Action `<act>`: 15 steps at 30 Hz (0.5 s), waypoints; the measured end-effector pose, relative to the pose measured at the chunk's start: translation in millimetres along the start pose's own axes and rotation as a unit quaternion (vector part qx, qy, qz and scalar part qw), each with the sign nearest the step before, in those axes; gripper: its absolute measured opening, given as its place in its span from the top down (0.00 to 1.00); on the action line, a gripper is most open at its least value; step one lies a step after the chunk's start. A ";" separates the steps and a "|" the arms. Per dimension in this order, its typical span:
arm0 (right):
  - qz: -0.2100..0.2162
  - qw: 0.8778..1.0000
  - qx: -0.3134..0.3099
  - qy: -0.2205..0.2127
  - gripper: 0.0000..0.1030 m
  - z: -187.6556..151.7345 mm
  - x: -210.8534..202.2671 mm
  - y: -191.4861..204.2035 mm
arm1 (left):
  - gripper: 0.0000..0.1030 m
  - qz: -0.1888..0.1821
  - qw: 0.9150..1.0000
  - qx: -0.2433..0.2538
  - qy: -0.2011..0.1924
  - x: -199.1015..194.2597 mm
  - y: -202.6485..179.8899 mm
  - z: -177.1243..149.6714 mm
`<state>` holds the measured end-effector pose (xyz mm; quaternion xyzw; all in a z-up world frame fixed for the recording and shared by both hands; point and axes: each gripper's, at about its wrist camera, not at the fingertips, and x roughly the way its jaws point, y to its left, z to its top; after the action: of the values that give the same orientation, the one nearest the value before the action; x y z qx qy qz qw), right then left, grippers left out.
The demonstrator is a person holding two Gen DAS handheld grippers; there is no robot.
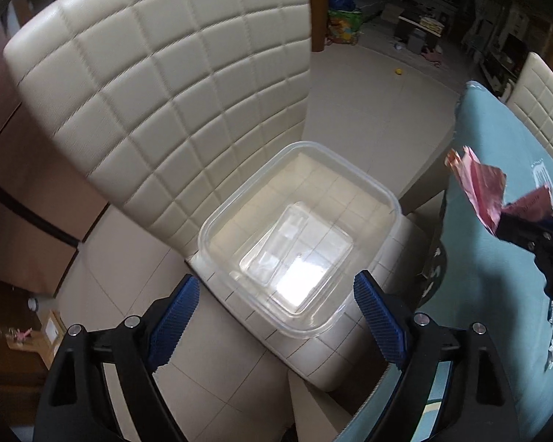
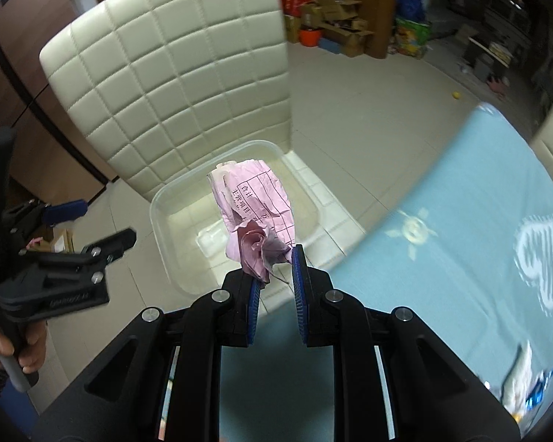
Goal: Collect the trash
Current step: 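Carry both items to the clear bin on the chair and release them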
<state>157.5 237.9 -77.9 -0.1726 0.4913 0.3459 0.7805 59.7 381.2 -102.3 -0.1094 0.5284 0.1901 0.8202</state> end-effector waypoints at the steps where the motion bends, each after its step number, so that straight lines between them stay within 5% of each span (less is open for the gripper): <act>1: -0.002 1.000 -0.011 0.001 0.79 4.2 5.6 6.3 | 0.19 0.000 1.000 -0.007 0.004 1.7 6.2 -1.7; 5: 0.001 0.999 -0.038 0.000 0.69 15.8 21.0 25.8 | 0.19 -0.004 0.999 -0.038 0.012 2.5 27.1 -10.5; 8: 0.002 0.999 -0.040 -0.015 0.28 17.7 23.0 33.0 | 0.19 0.002 0.999 -0.049 0.017 3.2 34.5 -14.6; 15: -0.002 0.999 -0.040 -0.009 0.25 5.4 18.5 34.9 | 0.15 0.007 0.998 -0.056 0.018 -3.1 35.9 -22.7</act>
<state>141.3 272.5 -89.4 -0.2008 0.4695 0.3655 0.7782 24.5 404.5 -108.2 -0.1545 0.5321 0.2233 0.8020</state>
